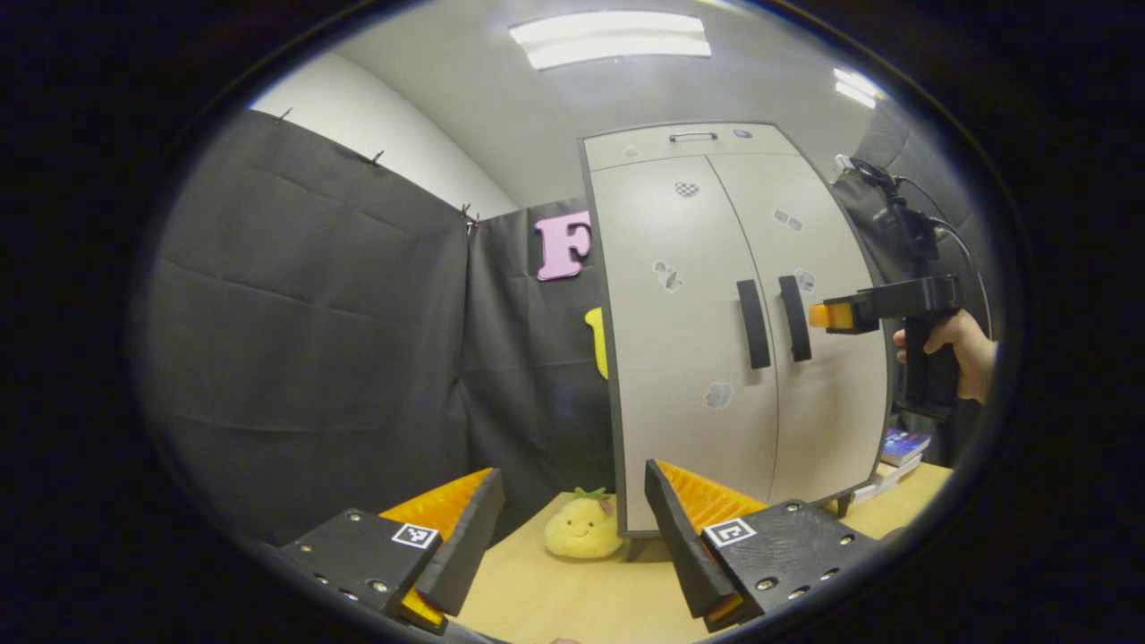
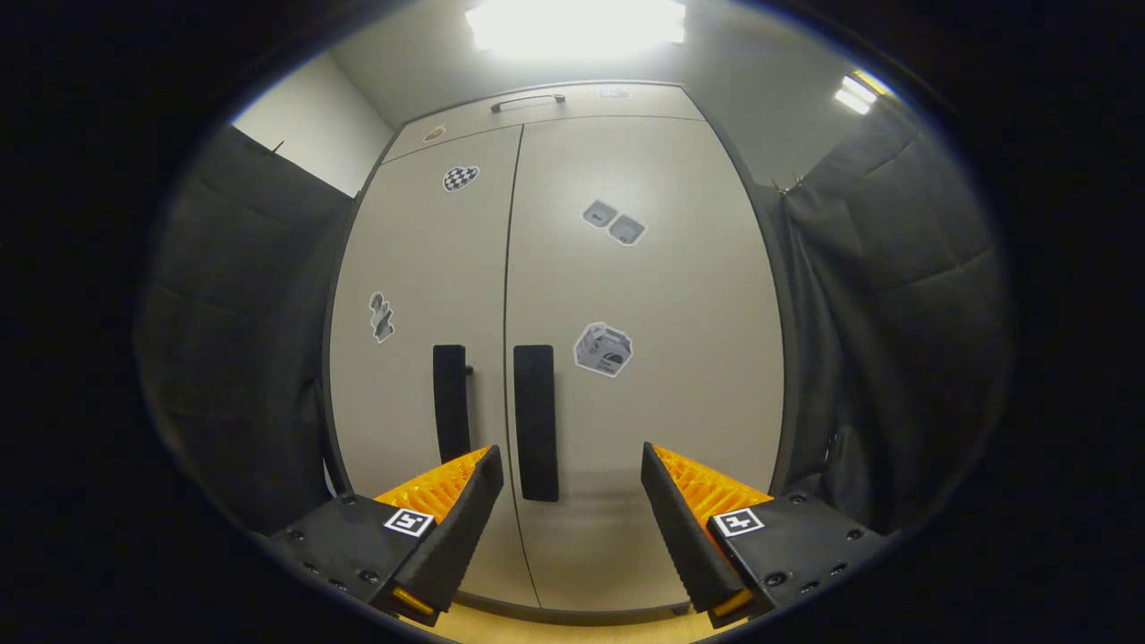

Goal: Open the right door of the double-door shoe cabinet with the right hand, and open the left door with the left hand.

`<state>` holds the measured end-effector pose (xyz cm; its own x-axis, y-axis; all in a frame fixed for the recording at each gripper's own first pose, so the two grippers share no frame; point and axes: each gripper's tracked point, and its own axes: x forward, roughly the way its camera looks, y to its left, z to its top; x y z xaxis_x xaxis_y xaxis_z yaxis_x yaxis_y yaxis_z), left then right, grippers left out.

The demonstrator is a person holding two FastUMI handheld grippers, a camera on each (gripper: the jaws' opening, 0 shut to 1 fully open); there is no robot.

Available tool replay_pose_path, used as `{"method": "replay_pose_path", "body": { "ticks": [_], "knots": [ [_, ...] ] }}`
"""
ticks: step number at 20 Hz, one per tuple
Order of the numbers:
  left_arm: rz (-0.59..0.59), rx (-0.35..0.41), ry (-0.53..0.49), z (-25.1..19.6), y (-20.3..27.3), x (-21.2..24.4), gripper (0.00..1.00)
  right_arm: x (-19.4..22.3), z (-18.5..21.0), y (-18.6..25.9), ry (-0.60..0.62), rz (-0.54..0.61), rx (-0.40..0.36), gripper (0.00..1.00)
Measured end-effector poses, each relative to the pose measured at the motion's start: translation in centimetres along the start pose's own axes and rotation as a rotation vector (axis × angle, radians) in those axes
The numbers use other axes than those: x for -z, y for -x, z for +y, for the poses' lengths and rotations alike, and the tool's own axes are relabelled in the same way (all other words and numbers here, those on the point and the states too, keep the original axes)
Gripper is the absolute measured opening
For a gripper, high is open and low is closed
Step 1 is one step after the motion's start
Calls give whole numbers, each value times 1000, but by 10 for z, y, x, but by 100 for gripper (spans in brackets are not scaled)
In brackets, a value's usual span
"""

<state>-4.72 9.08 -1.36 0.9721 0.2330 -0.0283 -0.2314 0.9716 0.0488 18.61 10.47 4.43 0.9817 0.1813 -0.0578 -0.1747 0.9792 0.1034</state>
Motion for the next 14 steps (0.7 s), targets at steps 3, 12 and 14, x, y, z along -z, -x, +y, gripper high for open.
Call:
{"method": "replay_pose_path", "body": {
  "ticks": [3,12,14],
  "knots": [
    [4,-20,-3,6,0,2,91,-2,6,-18,5,6,-3,97],
    [16,-66,-9,21,-9,9,91,9,21,-63,0,80,3,95],
    [21,-72,-7,27,-4,12,91,10,23,-69,-5,86,14,77]
  ]
}}
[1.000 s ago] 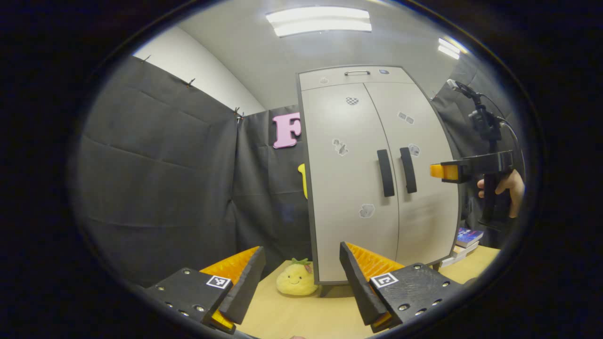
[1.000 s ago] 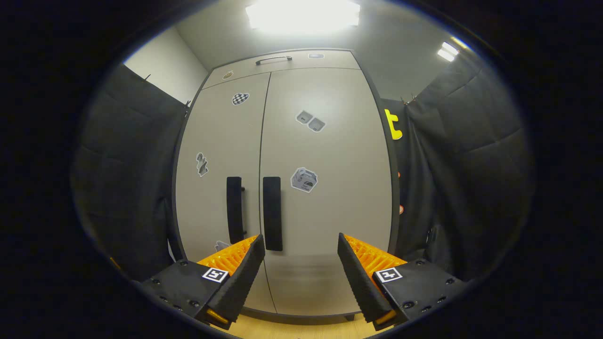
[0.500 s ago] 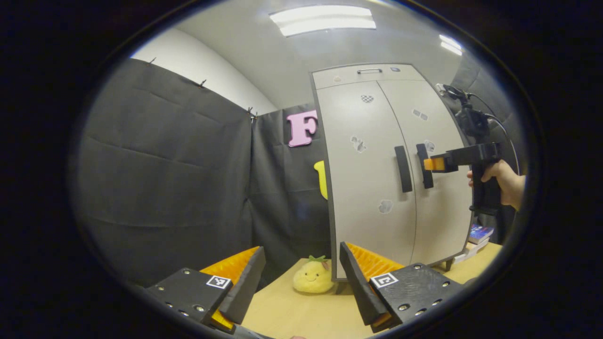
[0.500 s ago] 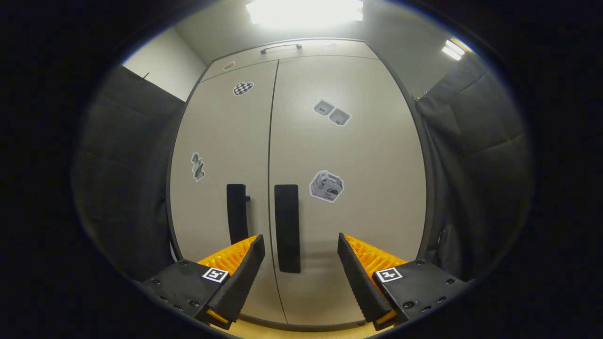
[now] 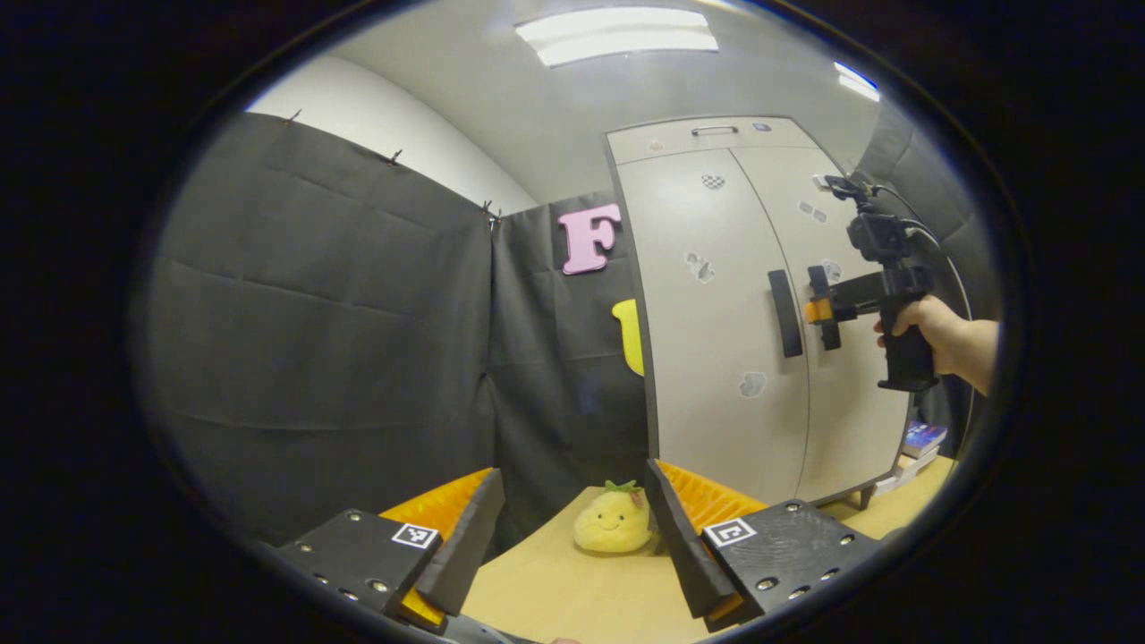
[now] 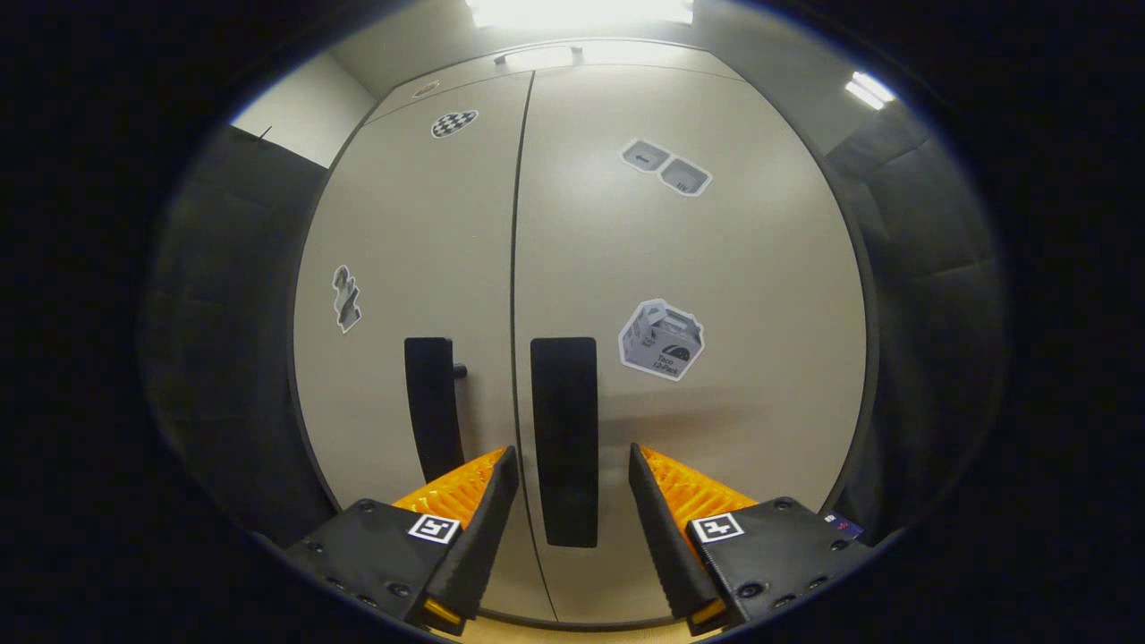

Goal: Open the right door of the double-door shoe cabinet with the right hand, and open the left door with the left hand.

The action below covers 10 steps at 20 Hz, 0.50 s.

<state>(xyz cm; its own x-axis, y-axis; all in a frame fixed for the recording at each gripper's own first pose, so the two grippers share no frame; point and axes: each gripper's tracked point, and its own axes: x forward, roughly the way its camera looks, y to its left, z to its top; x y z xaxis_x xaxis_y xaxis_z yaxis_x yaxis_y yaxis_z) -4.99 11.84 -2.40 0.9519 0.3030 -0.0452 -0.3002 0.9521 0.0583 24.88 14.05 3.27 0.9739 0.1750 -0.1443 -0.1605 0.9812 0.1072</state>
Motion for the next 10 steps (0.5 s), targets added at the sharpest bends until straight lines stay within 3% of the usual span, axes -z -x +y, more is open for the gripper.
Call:
{"method": "replay_pose_path", "body": {
  "ticks": [4,6,7,8,9,10],
  "knots": [
    [13,-10,7,6,0,6,91,0,4,-9,5,14,20,67],
    [13,-14,9,9,-2,7,92,2,6,-9,-8,33,33,37],
    [16,-14,11,10,-1,9,91,7,5,-11,-20,52,43,38],
    [20,-14,13,12,-1,10,91,7,5,-11,-33,61,49,47],
    [22,-13,16,12,-1,12,91,11,-3,-12,-25,72,79,48],
    [22,-13,18,13,-1,11,91,5,-1,-5,-28,63,77,40]
  ]
}}
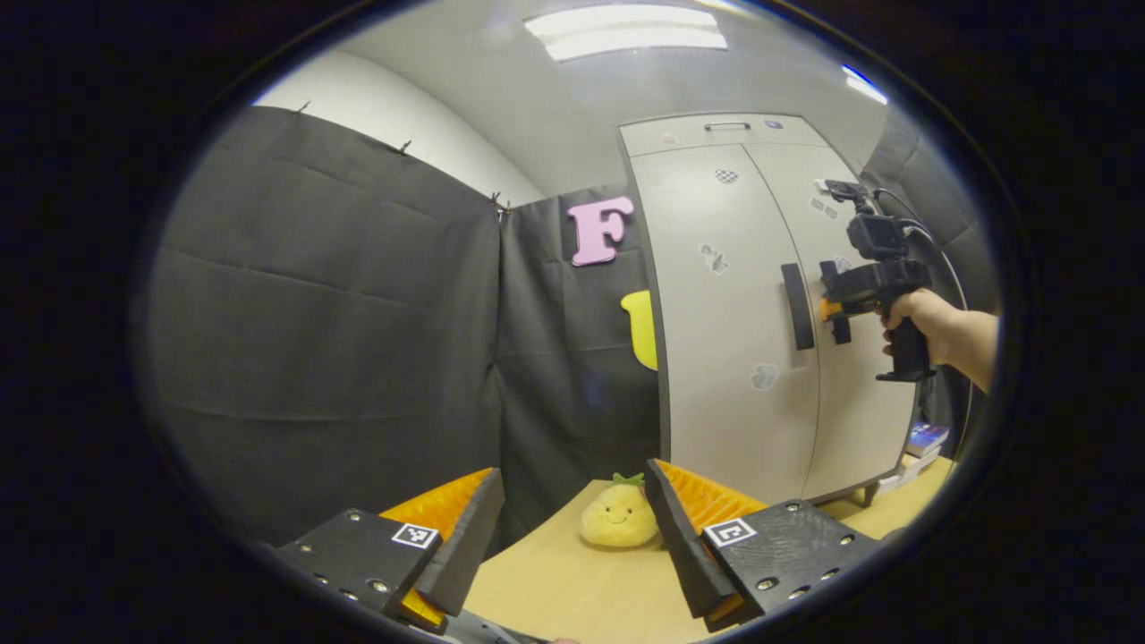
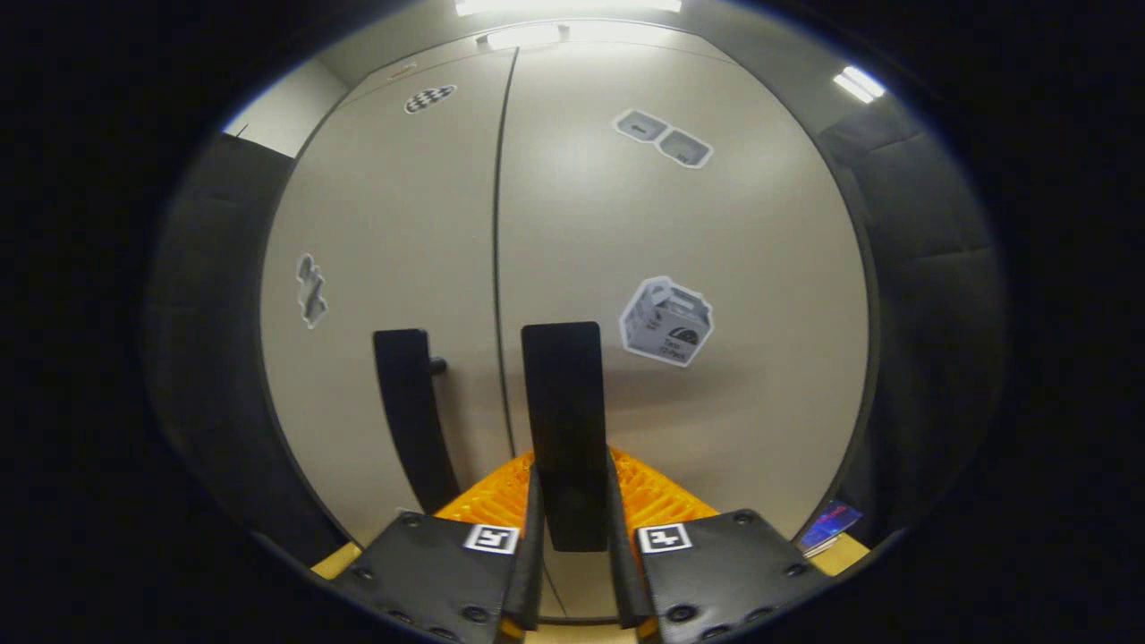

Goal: Open the right door of the double-door shoe cabinet with the right hand, and open the left door with the left hand.

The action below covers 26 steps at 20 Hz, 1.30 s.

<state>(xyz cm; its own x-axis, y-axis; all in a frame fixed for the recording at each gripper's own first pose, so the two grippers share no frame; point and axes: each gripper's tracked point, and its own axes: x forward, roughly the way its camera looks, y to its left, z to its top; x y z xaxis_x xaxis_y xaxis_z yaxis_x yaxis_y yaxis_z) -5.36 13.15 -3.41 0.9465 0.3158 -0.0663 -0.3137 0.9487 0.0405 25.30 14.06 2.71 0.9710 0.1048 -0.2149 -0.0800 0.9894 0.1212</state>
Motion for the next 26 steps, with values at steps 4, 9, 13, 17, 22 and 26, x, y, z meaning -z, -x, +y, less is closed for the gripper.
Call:
{"method": "replay_pose_path", "body": {
  "ticks": [4,9,13,17,22,26],
  "knots": [
    [-8,17,8,0,0,-2,91,6,1,-2,39,44,-40,13],
    [-30,67,13,-14,0,-10,92,2,2,14,25,71,-100,14],
    [-43,123,18,-34,0,-16,91,-3,1,31,13,81,-143,13],
    [-44,184,27,-59,0,-19,91,-3,-1,42,12,83,-175,13],
    [-71,247,15,-88,3,-29,91,-4,-9,50,3,84,-189,13],
    [-75,295,14,-112,3,-32,91,-4,-15,57,2,84,-205,13]
  ]
}}
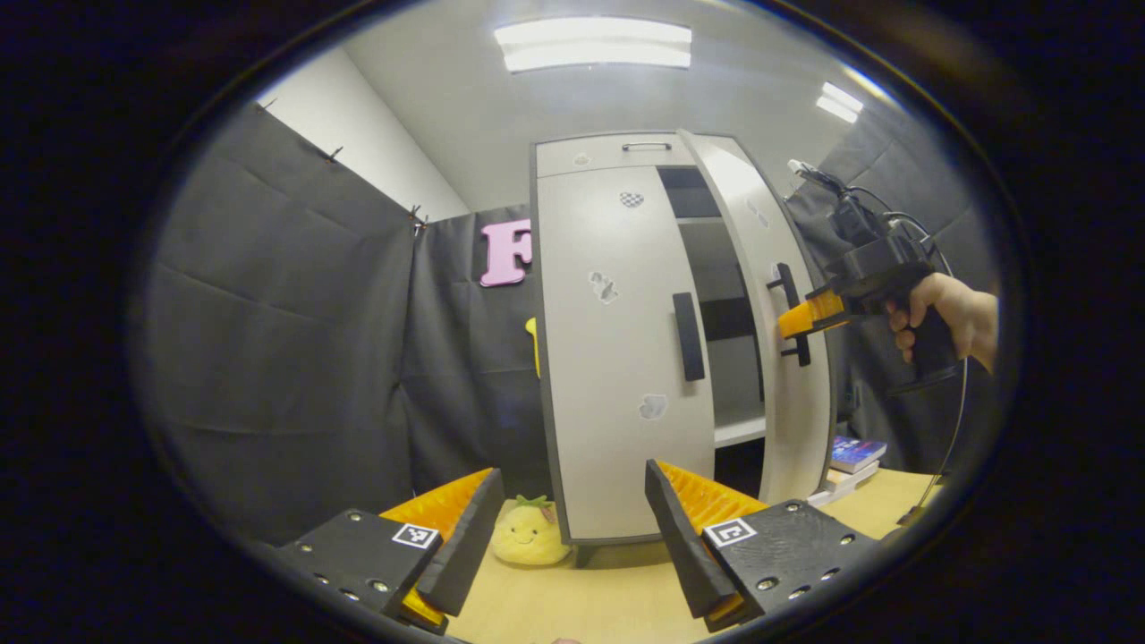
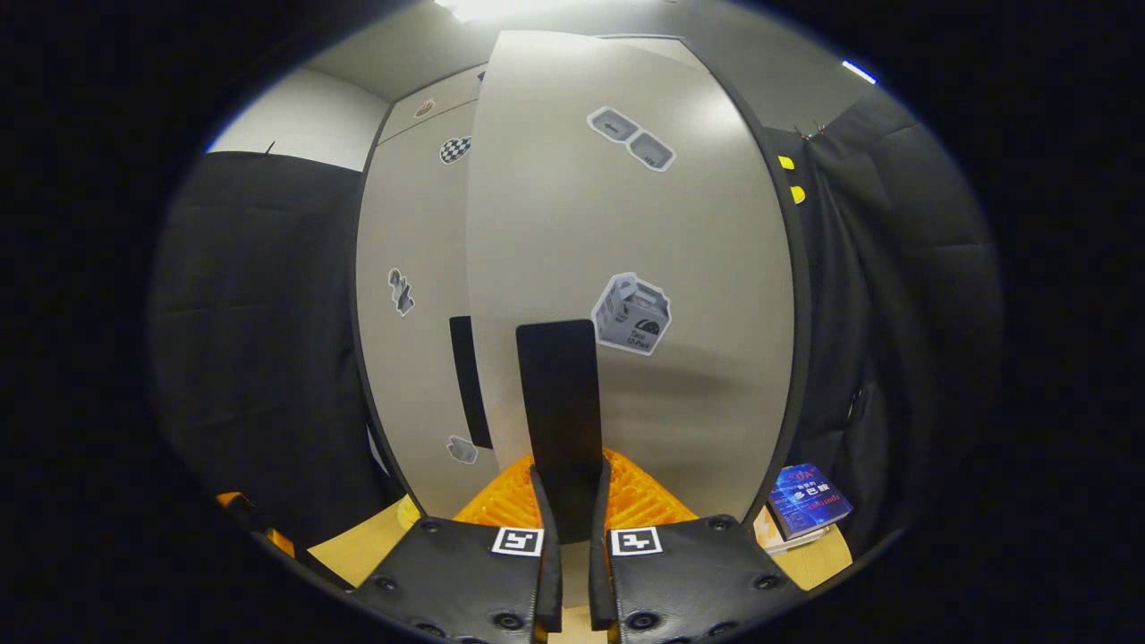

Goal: Open the right door of the double-door shoe cabinet with the right hand, and open the left door with the left hand.

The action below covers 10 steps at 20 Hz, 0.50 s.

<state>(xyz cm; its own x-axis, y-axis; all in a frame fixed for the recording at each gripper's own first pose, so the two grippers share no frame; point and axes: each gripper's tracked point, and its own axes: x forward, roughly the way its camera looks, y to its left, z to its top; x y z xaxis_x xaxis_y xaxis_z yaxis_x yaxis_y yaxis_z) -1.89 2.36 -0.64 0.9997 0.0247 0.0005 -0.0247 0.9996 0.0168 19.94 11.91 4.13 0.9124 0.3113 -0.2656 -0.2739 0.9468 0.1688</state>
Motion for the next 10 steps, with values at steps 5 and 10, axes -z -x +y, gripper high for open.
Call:
{"method": "replay_pose_path", "body": {
  "ticks": [5,10],
  "knots": [
    [3,81,-6,-35,0,1,92,0,-10,8,-8,-5,-10,13],
    [-6,157,2,-72,-9,-3,91,0,-22,19,-8,-7,8,13]
  ]
}}
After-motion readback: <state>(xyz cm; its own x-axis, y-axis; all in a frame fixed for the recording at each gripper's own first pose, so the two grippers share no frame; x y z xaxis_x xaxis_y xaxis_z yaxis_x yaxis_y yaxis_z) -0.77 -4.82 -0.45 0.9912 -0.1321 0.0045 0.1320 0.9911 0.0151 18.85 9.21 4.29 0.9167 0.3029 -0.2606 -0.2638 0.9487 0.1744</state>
